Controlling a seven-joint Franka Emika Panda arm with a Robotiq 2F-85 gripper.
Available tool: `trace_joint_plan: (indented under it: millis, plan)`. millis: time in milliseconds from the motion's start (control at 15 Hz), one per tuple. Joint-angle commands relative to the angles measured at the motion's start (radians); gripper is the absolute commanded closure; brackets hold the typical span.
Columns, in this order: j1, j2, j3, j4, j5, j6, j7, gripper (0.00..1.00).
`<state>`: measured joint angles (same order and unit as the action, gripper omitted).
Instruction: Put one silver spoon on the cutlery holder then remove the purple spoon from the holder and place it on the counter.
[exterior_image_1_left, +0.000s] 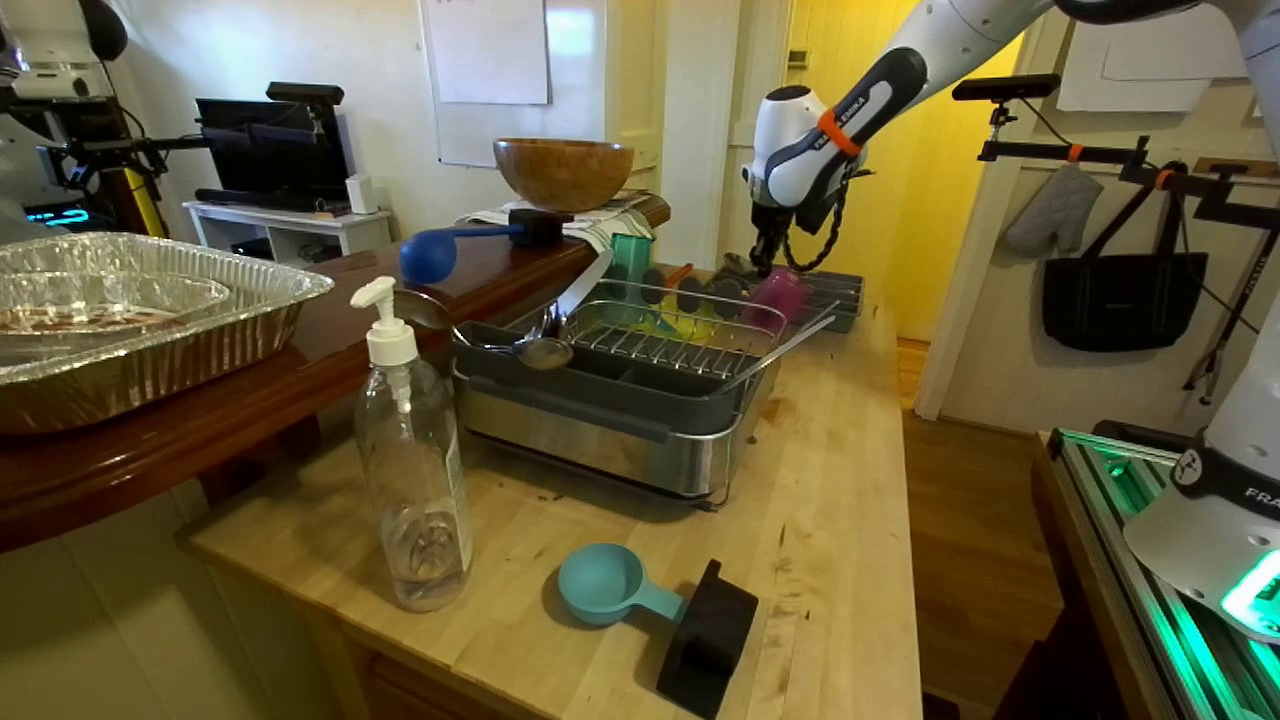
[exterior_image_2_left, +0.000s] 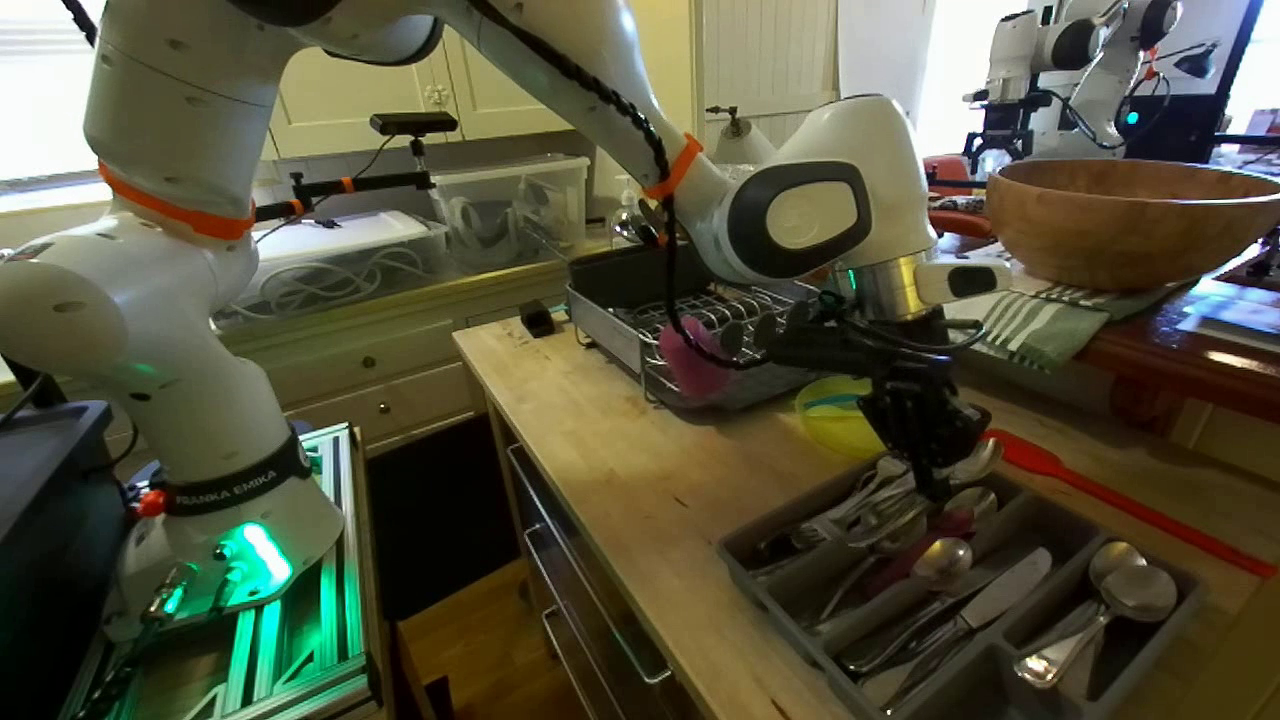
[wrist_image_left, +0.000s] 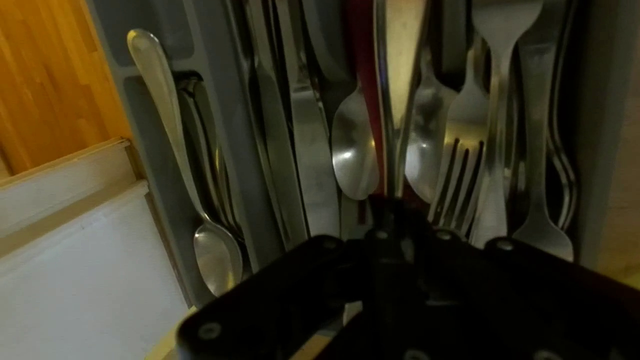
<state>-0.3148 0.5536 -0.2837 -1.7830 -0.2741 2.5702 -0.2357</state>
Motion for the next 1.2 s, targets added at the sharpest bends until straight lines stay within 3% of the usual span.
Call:
trace_joint_plan:
  millis: [0,467,533,733,1133]
  plan:
    - [0.009,0.005,-0.010,-0.027,-0.057,0.070,-0.004,0.98]
    - [0.020,-0.022,-0.015,-0.106,-0.072,0.103,0.012,0.98]
    - [0.024,-0.024,-0.019,-0.115,-0.074,0.109,0.021,0.66]
    - [0.027,-0.038,-0.024,-0.132,-0.065,0.124,0.035,0.52]
    - [0.014,-0.089,-0.029,-0.156,-0.033,0.136,0.074,0.06]
